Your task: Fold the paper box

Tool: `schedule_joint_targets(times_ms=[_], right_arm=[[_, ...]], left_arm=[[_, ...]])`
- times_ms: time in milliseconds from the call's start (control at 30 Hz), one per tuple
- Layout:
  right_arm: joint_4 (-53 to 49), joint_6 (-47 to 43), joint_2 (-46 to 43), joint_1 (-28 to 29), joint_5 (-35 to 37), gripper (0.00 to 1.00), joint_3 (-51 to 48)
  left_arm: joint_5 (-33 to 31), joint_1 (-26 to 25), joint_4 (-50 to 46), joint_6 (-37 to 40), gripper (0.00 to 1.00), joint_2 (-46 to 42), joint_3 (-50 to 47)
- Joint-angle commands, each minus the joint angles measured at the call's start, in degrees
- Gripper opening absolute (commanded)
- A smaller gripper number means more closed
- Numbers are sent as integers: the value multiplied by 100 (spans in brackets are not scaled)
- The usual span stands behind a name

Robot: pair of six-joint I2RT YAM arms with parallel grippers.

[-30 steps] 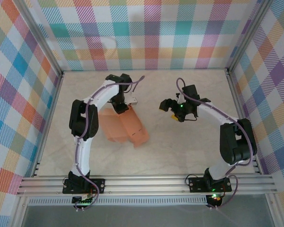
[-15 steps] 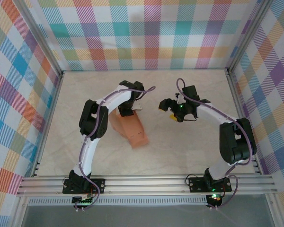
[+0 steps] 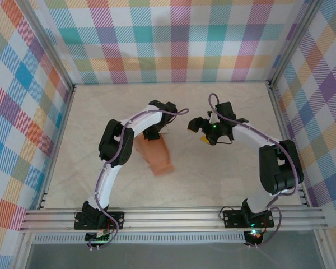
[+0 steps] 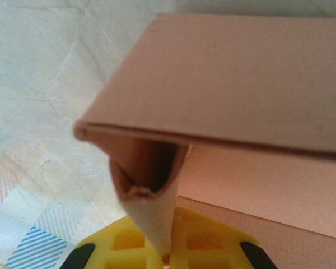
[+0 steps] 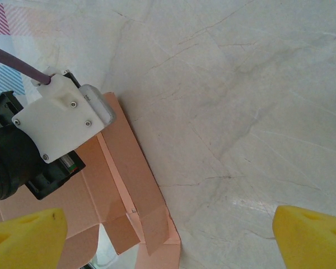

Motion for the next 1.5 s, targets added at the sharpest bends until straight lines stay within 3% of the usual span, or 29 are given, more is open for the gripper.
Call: schedule_joint_targets(times_ms=[0, 100, 333, 533, 700, 967, 1100, 1233, 1300, 1467], right_arm=[[118, -96, -5, -34, -125, 94, -108], [120, -105, -55, -65, -136, 94, -136], [144, -89, -138, -91, -110, 94, -176], [149, -77, -161, -88, -84, 94, -181], [180, -61, -119, -98, -126, 94, -154], [228, -98, -80, -100, -67, 95, -128], [258, -121, -48, -100, -55, 95, -119], [280, -125, -27, -100, -66, 95, -124], [291, -126, -19, -100, -60, 95, -128], [296, -207, 15, -100, -7, 96, -130]], left_arm=[[206, -32, 353, -139, 2, 328, -175], [301, -23, 374, -92, 5, 220, -47], [409, 73, 186, 8, 22, 232, 700], [395, 91, 92, 119, 25, 257, 835], [441, 117, 94, 87, 33, 164, 798], [1027, 117, 468, -35, 78, -470, 901], [1479, 117, 781, -329, 94, -855, 1062], [1673, 135, 975, -761, 99, -1099, 1265], [1438, 140, 1135, -1062, 100, -1284, 1232], [954, 390, 2534, -2145, 100, -2698, -217]])
